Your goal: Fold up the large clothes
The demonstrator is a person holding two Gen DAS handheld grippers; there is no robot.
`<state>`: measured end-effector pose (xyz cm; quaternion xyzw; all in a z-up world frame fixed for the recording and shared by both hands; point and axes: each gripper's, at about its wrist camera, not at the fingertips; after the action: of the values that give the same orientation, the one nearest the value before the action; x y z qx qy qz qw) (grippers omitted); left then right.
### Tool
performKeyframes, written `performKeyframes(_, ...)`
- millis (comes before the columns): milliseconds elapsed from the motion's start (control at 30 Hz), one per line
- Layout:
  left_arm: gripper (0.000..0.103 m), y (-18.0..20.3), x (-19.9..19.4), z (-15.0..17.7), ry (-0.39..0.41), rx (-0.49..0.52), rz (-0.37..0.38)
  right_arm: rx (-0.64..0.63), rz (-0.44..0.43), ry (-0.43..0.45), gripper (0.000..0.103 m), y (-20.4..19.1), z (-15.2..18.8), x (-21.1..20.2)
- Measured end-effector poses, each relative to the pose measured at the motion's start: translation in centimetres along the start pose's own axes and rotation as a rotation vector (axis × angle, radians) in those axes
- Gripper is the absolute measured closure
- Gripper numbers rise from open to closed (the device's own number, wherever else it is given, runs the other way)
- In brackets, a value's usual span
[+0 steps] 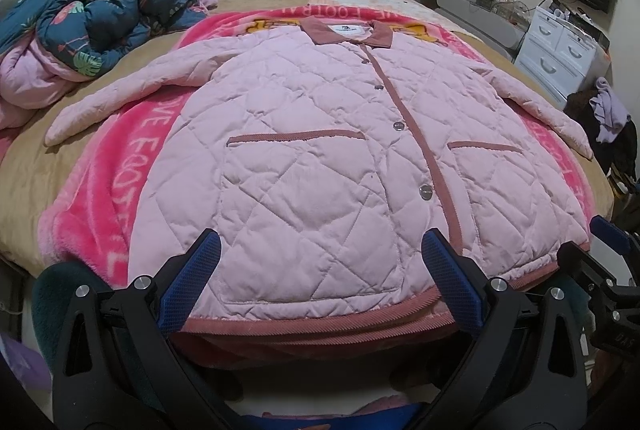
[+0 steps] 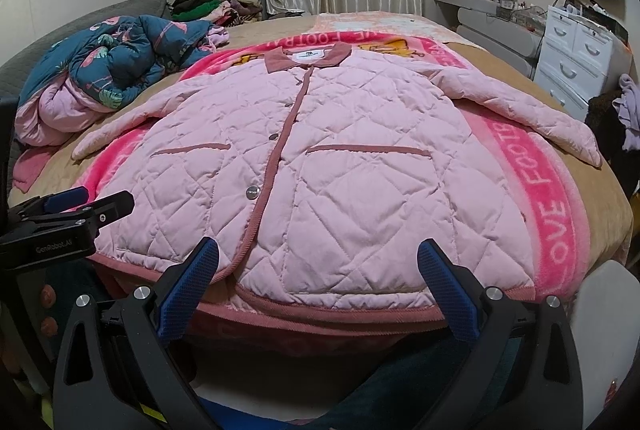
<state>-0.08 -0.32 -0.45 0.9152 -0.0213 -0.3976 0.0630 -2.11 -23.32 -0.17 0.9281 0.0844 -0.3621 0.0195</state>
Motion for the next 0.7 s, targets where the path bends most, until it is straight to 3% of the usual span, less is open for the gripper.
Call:
performKeyframes(200, 0.009, -0.3, 1.1, -0.7, -0.016, 0.0, -0.008, 0.003, 0.01, 0.004, 0.004, 0.3, -0.2, 0.3)
performKeyframes(700, 0.009, -0.1, 2.9, -4.5, -0.009, 0.004, 0.015, 0.016, 0.012, 0.004, 0.004, 1.0, -4.6, 2.5)
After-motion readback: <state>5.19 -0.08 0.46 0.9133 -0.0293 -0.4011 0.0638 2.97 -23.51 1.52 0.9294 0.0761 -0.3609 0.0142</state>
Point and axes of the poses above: each gripper's, at about its wrist camera, not at the fingertips, and x roughly the way its jaws point, y to its right, z to its underside, and after that the axes turned 5 degrees about z, right-handed
